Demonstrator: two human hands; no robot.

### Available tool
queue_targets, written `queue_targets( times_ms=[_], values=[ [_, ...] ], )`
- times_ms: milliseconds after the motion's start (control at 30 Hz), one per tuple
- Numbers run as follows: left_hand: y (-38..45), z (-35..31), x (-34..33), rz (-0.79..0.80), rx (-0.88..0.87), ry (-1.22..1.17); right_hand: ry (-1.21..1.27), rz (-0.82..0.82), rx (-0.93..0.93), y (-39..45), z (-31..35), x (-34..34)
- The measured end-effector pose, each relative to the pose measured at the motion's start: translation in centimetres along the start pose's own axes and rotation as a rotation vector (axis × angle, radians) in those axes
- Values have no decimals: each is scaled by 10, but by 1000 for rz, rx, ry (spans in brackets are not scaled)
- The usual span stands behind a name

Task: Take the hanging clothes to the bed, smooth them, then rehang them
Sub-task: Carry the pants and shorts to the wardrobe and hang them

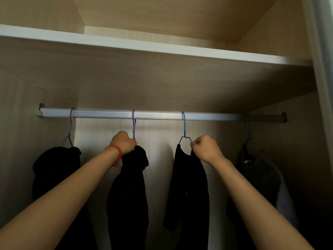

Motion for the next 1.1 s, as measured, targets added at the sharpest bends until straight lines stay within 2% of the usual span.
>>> queue_targets(
  times_ms=[100, 200, 300, 433, 700, 1000, 1100],
  values=[
    [1, 1, 1, 1, 1, 14, -61, -69, -64, 0, -20, 28],
    [2, 1, 3, -6, -6, 24, -332, -186, -234, 3, -57, 60],
    [3, -1, 3, 8, -9, 43, -374, -127, -417, -2, -93, 73],
    [6, -4, 0, 33, -8, 45, -351, -74, -500, -10, -112, 77],
    [3, -9, -4, 11, -30, 88, -380, -171, -432, -11, -105, 65],
    [3, -8, -5, -10, -32, 65, -445, -193, -407, -19, -93, 59],
    [2, -6, -5, -17, -27, 60, -552, -302, -226, -15, -64, 62]
  ],
)
Point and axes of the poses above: each hand's wrist, its own y-axis towards the middle knuckle, its own x-axis out of the back of the hand, z = x × y, the point moved 3 cm from there along y, towards the middle knuckle
